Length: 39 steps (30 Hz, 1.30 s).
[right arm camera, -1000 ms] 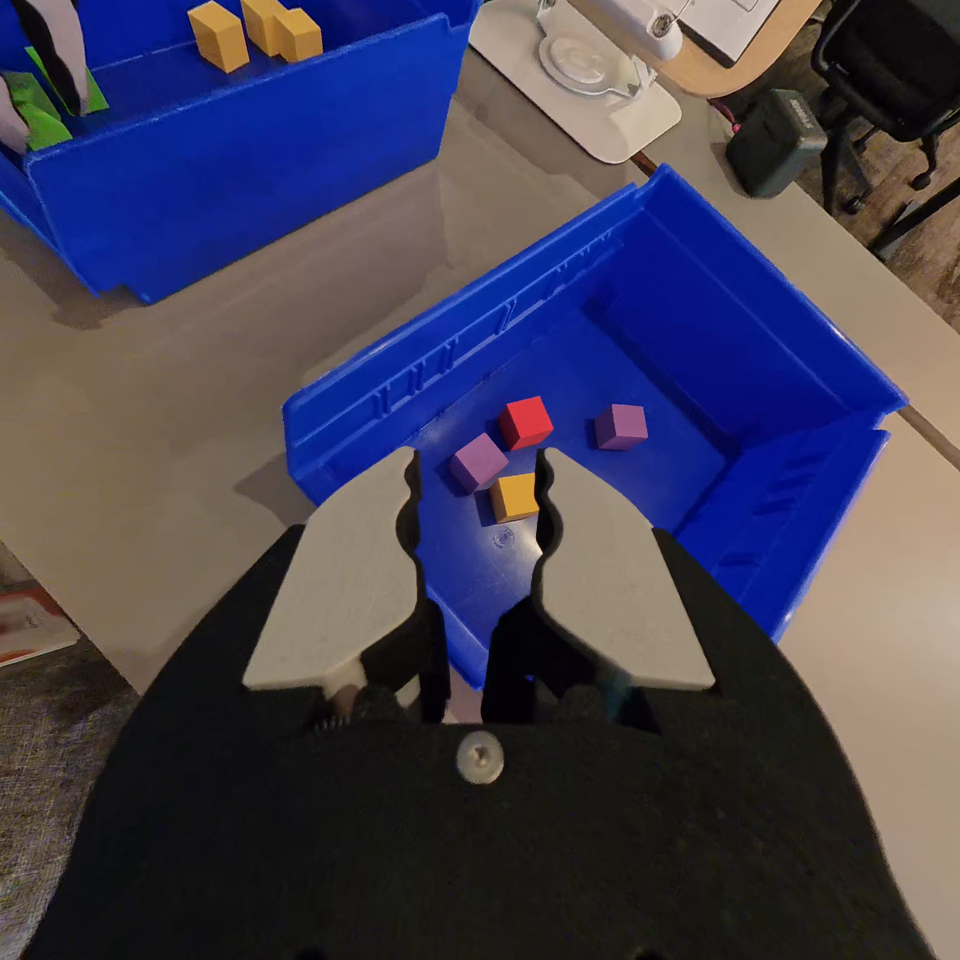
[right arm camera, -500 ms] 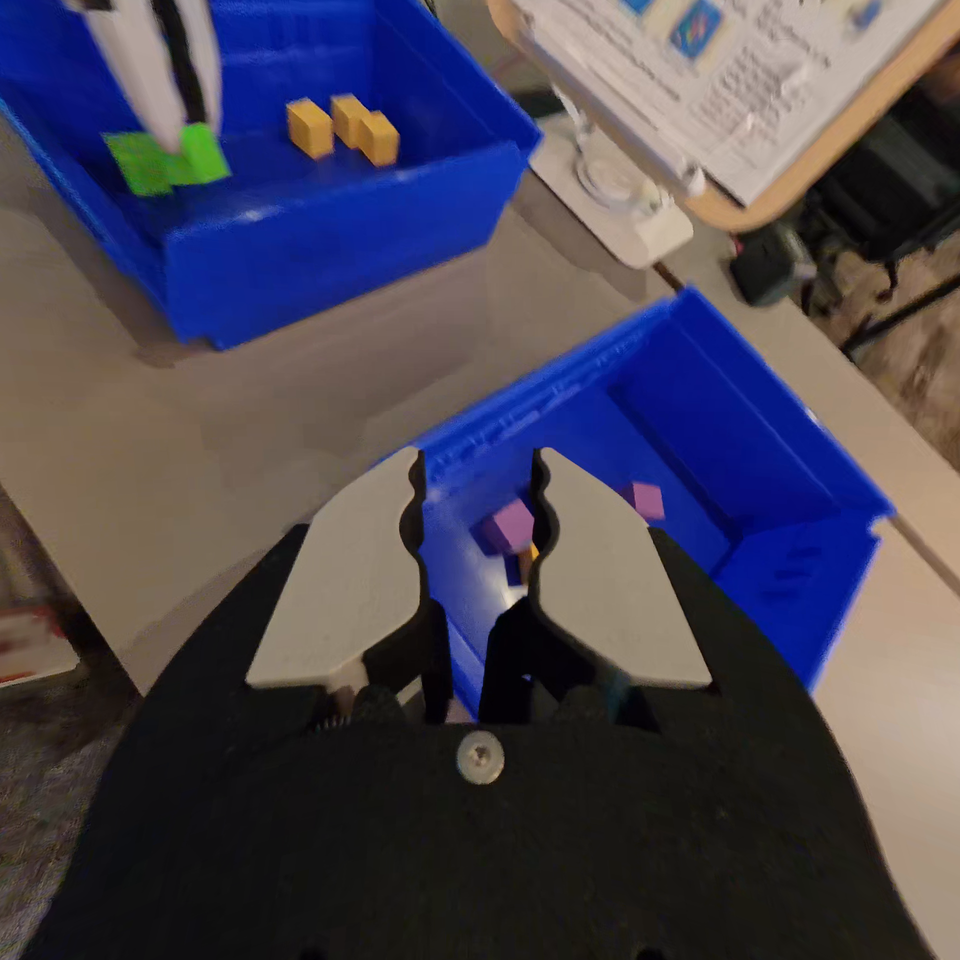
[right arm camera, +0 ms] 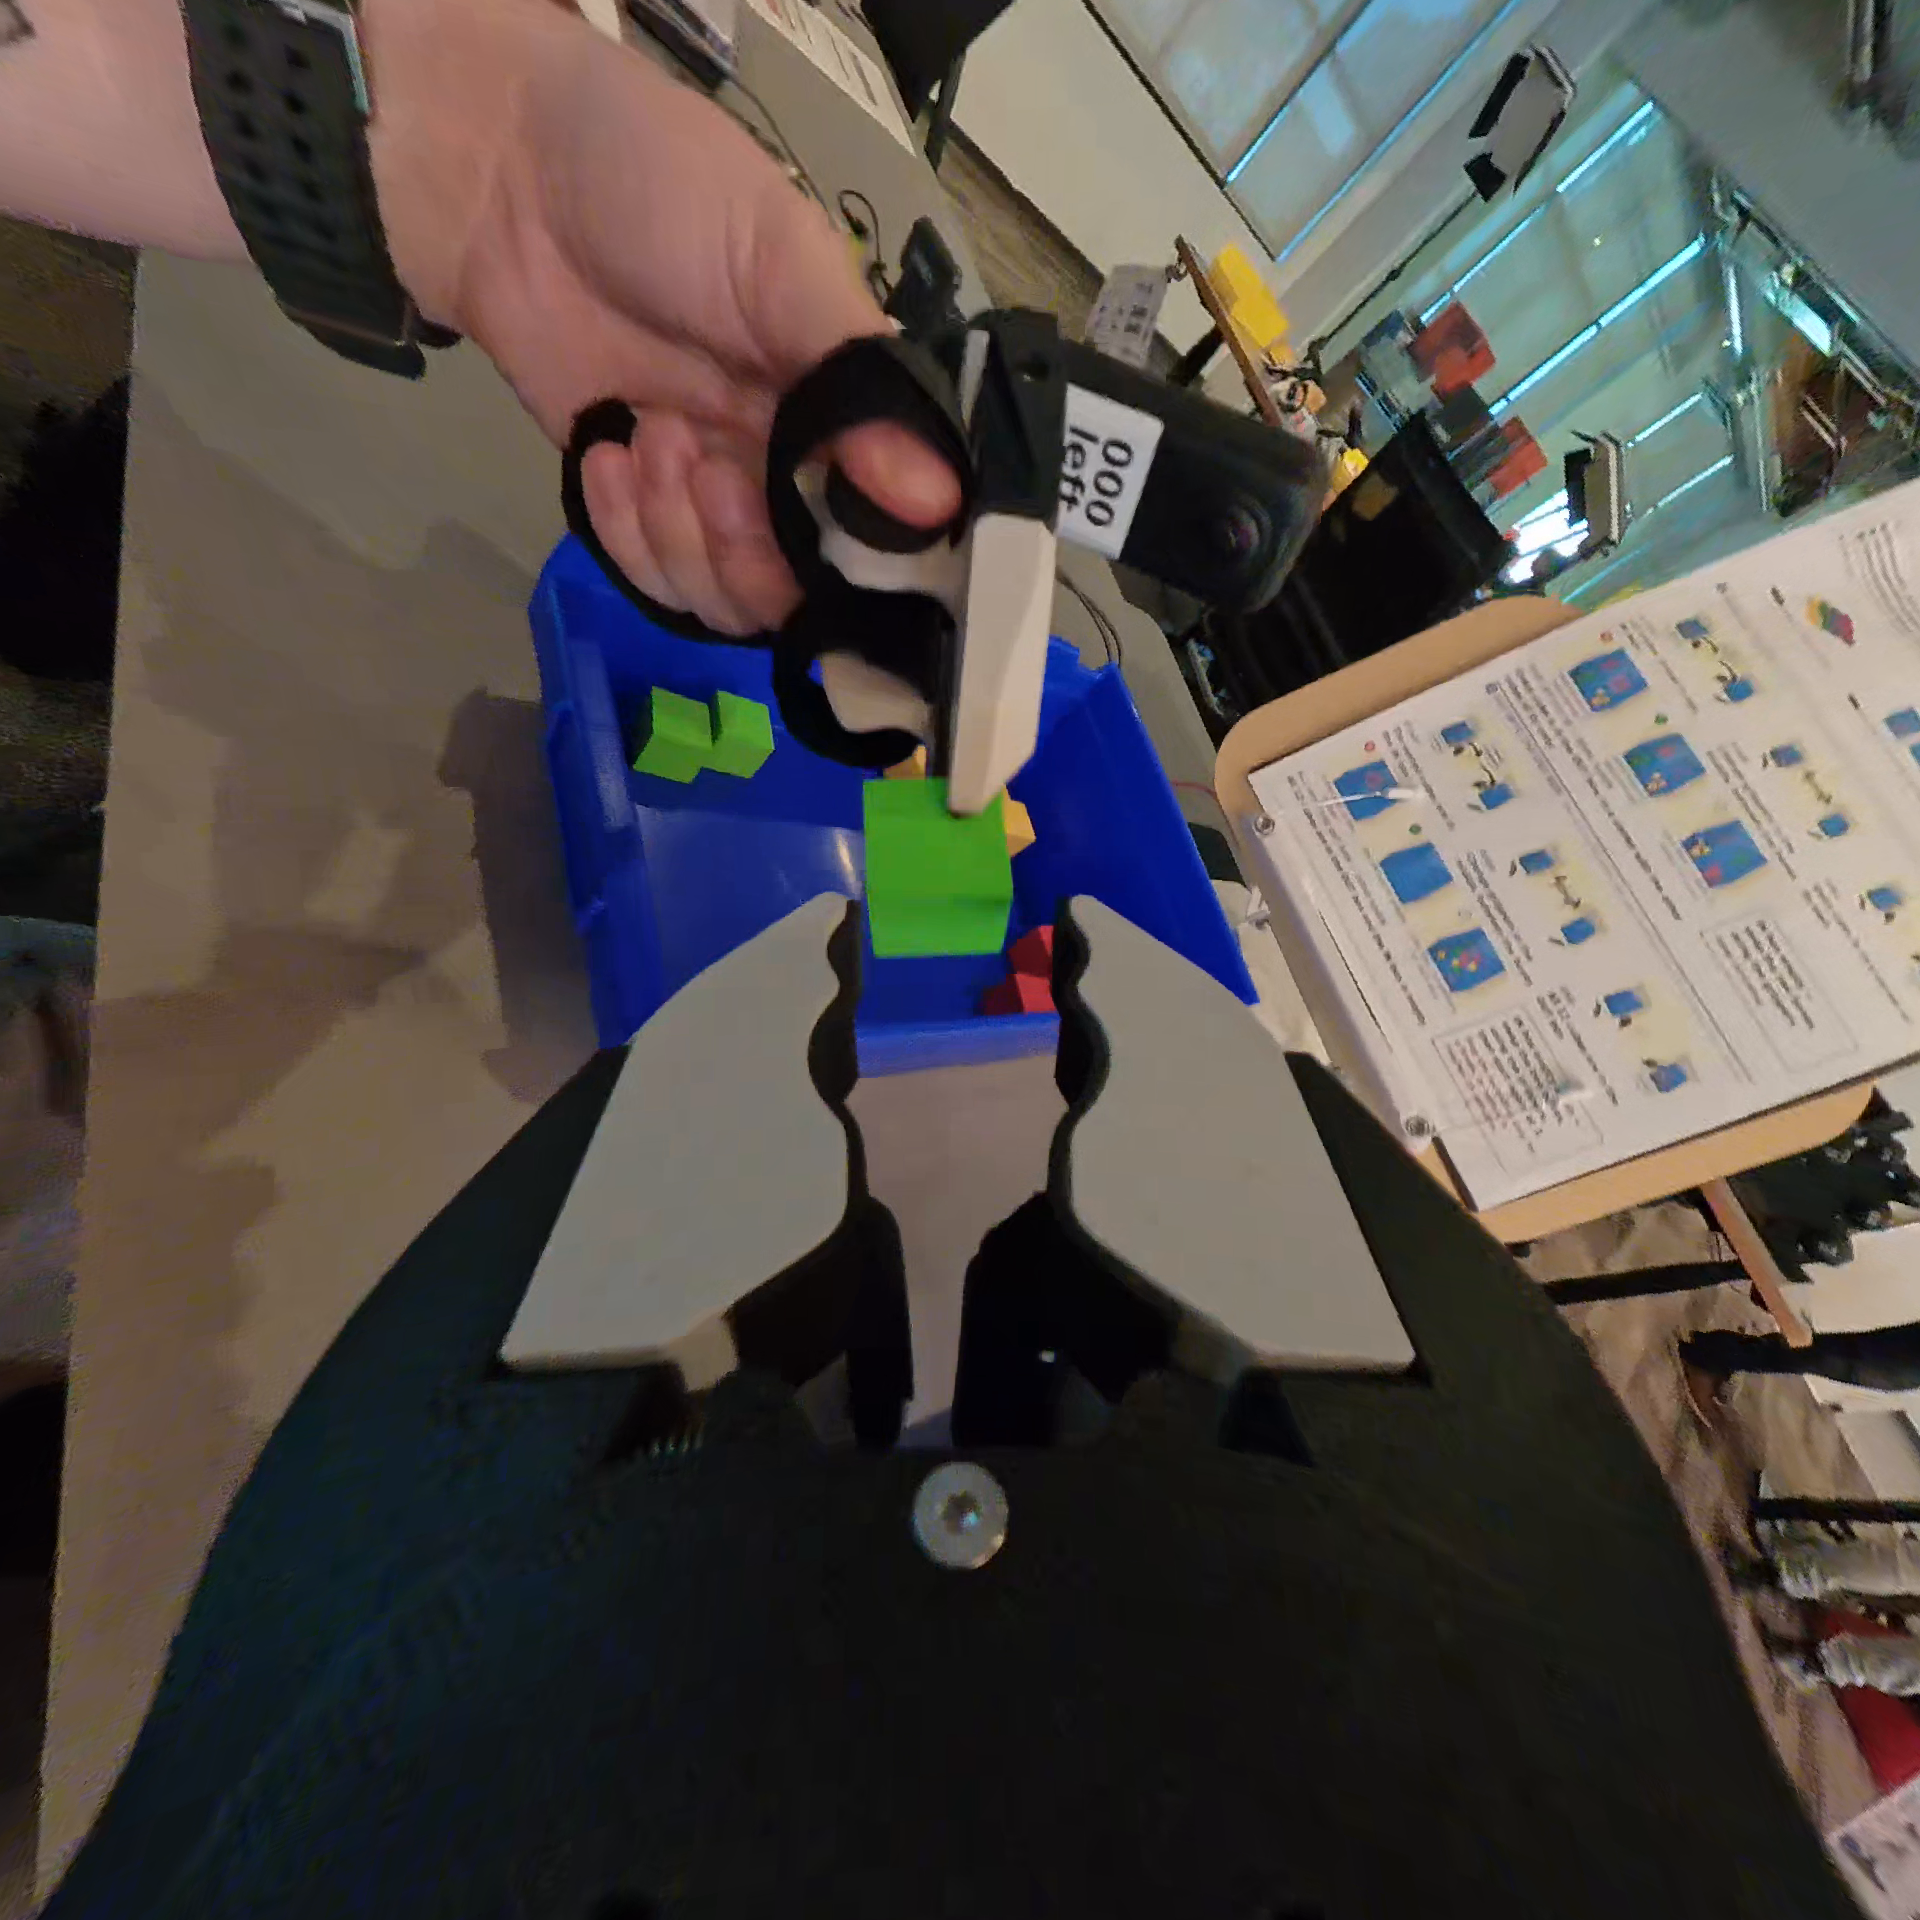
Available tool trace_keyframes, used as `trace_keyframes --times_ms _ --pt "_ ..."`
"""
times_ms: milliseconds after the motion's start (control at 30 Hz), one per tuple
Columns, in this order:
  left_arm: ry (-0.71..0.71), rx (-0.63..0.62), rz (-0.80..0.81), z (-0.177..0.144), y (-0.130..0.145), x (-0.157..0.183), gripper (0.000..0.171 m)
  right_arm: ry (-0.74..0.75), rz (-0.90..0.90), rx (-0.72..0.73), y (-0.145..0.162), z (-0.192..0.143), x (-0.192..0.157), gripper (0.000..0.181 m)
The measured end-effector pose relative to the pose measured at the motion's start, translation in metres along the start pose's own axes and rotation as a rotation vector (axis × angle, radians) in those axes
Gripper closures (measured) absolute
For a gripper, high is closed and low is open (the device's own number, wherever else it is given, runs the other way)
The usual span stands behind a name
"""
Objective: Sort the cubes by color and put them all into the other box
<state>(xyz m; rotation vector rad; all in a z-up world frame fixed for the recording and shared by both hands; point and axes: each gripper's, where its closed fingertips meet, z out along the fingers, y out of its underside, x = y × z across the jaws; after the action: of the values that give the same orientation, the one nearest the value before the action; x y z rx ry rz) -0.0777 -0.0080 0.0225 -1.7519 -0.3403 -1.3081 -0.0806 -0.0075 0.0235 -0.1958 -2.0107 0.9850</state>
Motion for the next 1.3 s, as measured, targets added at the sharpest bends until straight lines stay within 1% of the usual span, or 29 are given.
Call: trace_keyframes --times_ms 133,167,300,333,367,433,467,533,567,633,733,800,833,900,967,1033,1167,1300 --pt "0.028 -0.01 0.008 0.006 0.001 0.005 0.144 -0.024 -0.01 -0.027 -0.001 0.005 -0.004 0.149" --pt "0.03 -0.01 0.01 0.008 0.002 0.006 0.144 -0.023 -0.016 -0.029 0.0 0.005 -0.005 0.153" --pt "0.048 0.011 0.004 0.011 -0.001 0.006 0.143 -0.021 -0.015 -0.035 0.002 0.001 -0.004 0.154" --pt "0.046 0.038 0.013 0.011 -0.006 0.006 0.139 -0.018 -0.013 -0.031 0.003 -0.002 -0.003 0.154" --pt "0.038 0.077 0.028 0.008 -0.012 0.006 0.129 -0.011 -0.007 -0.03 0.004 -0.006 0.0 0.154" --pt "0.017 0.169 0.082 -0.004 -0.027 0.011 0.131 0.029 0.004 -0.06 0.016 -0.02 0.015 0.154" --pt "-0.017 0.214 0.12 -0.013 -0.034 0.013 0.136 0.052 0.021 -0.093 0.026 -0.03 0.027 0.154" --pt "-0.152 0.289 0.214 -0.033 -0.045 0.013 0.147 0.074 0.087 -0.213 0.061 -0.052 0.054 0.154" --pt "-0.226 0.32 0.263 -0.043 -0.048 0.014 0.15 0.075 0.132 -0.295 0.084 -0.064 0.068 0.154" --pt "-0.368 0.367 0.366 -0.06 -0.05 0.018 0.151 0.028 0.244 -0.525 0.14 -0.086 0.085 0.154" --pt "-0.538 0.46 0.508 -0.079 -0.053 0.028 0.151 -0.091 0.344 -0.838 0.214 -0.11 0.086 0.153" --pt "-0.652 0.542 0.597 -0.091 -0.055 0.032 0.155 -0.184 0.372 -0.997 0.249 -0.12 0.076 0.153" --pt "-0.708 0.568 0.64 -0.096 -0.057 0.034 0.156 -0.22 0.37 -1.044 0.26 -0.122 0.071 0.153" --pt "-0.818 0.553 0.699 -0.1 -0.057 0.032 0.156 -0.243 0.348 -1.084 0.276 -0.117 0.07 0.153" --pt "-0.88 0.527 0.712 -0.1 -0.056 0.029 0.154 -0.231 0.34 -1.06 0.281 -0.101 0.077 0.153" --pt "-0.872 0.512 0.716 -0.096 -0.055 0.026 0.151 -0.233 0.364 -1.034 0.282 -0.084 0.083 0.153" --pt "-0.879 0.482 0.694 -0.092 -0.053 0.017 0.151 -0.228 0.389 -1.02 0.291 -0.054 0.1 0.153" --pt "-0.899 0.464 0.708 -0.092 -0.053 0.016 0.151 -0.264 0.449 -1.021 0.303 -0.027 0.109 0.153"
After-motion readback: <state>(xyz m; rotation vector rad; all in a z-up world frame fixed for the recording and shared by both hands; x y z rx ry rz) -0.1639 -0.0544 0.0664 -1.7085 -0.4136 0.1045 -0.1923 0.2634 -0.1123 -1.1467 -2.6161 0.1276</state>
